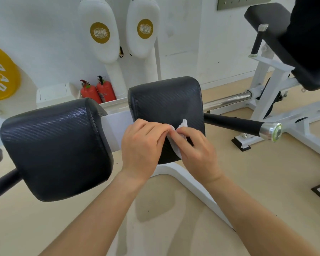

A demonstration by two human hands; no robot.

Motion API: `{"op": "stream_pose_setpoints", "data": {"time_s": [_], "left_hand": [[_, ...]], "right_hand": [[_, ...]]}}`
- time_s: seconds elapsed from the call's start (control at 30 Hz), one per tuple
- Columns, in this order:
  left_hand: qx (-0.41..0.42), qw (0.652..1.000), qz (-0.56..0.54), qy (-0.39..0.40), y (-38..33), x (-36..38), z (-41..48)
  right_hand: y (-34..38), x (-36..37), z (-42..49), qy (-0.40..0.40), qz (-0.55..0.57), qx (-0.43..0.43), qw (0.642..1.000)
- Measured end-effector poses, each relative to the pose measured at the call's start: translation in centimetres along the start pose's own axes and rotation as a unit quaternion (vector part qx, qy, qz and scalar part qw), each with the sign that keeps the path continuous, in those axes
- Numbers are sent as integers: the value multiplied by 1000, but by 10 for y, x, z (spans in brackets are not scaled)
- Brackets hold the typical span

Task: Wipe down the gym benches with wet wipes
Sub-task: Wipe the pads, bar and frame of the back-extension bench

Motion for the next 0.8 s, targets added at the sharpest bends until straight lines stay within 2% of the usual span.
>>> {"op": "stream_pose_setpoints", "data": {"time_s": [0.17,0.23,0.37,0.47,0.6,0.67,0.8], "left_hand": [[-31,999,-16,-15,5,-4,21],[-47,998,-14,-25,9,-10,28],[-61,998,-6,-34,11,-15,33],[-57,998,-5,-32,10,-15,29],[-65,998,-7,-14,11,-11,19],[-65,998,-4,-7,11,-10,18],[-79,997,-4,-20,9,-10,22]], "right_hand": [[-30,1,32,21,-13,-51,998],[-44,-2,54,4,-5,-22,1000],[-75,-1,80,-14,27,103,994],[-60,-2,51,-2,51,112,992],[-37,0,7,45,64,79,994],[-49,5,30,50,75,84,992],[-87,9,93,31,86,168,982]]}}
Point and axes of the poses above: each hand's wrist, its own z-axis towards the middle knuckle, its own x-axis out of the palm, y = z × x, the point moved 9 cm from there along z, towards the middle knuckle, and after that the axes turned 9 degrees about -z, right-handed, at the moved point
